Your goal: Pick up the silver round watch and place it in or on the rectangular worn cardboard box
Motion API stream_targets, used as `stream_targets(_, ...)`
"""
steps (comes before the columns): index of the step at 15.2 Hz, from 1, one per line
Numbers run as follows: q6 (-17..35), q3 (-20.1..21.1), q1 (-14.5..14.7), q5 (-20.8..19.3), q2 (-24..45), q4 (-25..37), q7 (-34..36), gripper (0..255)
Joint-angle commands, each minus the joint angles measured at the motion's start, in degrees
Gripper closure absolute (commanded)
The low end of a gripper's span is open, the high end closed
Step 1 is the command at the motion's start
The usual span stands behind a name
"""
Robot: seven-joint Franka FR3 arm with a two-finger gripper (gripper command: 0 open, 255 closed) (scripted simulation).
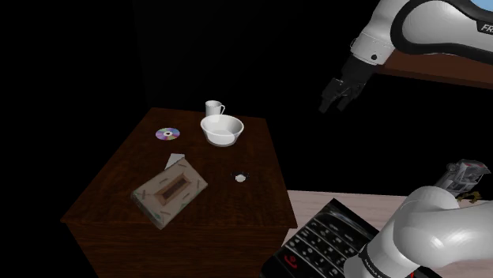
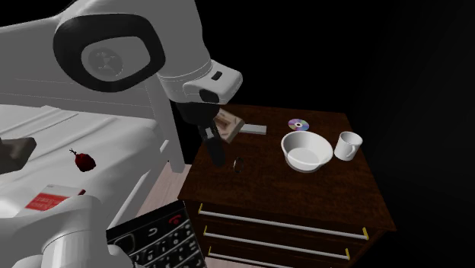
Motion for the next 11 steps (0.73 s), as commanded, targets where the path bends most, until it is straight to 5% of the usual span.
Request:
stream_targets(1, 0.0, 0.0, 0.0, 0.0, 0.0, 0.0, 0.0, 0)
stream_targets(11, 13.2, 3.9, 1.8, 7.1, 13.2, -4.2, 8.1, 0)
